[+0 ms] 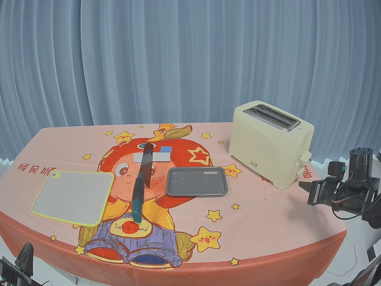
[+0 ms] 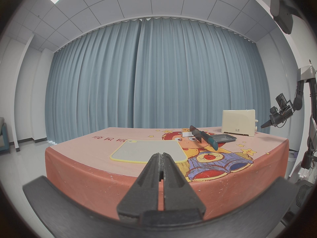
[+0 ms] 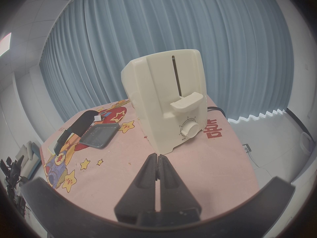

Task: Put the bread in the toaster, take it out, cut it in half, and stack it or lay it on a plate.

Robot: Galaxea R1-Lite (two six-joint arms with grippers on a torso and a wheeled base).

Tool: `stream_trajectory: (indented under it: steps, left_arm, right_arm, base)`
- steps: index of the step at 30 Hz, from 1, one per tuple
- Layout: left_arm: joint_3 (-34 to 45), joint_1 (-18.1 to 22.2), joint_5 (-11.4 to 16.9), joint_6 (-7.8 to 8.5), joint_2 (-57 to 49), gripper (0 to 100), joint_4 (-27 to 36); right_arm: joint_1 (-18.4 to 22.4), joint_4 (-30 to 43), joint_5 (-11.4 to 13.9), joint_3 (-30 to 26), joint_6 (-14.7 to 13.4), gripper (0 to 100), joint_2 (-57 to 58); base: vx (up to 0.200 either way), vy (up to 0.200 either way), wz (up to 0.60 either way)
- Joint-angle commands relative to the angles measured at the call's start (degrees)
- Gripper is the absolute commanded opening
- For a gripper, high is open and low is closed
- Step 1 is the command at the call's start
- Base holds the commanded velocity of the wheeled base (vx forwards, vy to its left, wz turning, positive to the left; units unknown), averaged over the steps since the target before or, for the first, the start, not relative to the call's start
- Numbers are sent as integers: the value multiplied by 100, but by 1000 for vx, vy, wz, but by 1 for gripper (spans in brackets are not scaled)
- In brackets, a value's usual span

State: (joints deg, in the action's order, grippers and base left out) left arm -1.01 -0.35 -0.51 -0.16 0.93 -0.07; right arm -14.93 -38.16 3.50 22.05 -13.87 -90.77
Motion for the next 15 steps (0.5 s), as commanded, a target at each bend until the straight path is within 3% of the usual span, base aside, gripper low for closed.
stream_trajectory:
  steps: [1, 15]
  left_arm:
    - [101, 0, -2, -2, -22, 0, -1]
    - [101, 0, -2, -2, -22, 0, -1]
  right_arm:
    - [-1, -8, 2, 27, 7, 0, -28]
    - [-1, 1, -77, 106, 7, 0, -151]
  base:
    - [0, 0, 0]
    - [0, 0, 0]
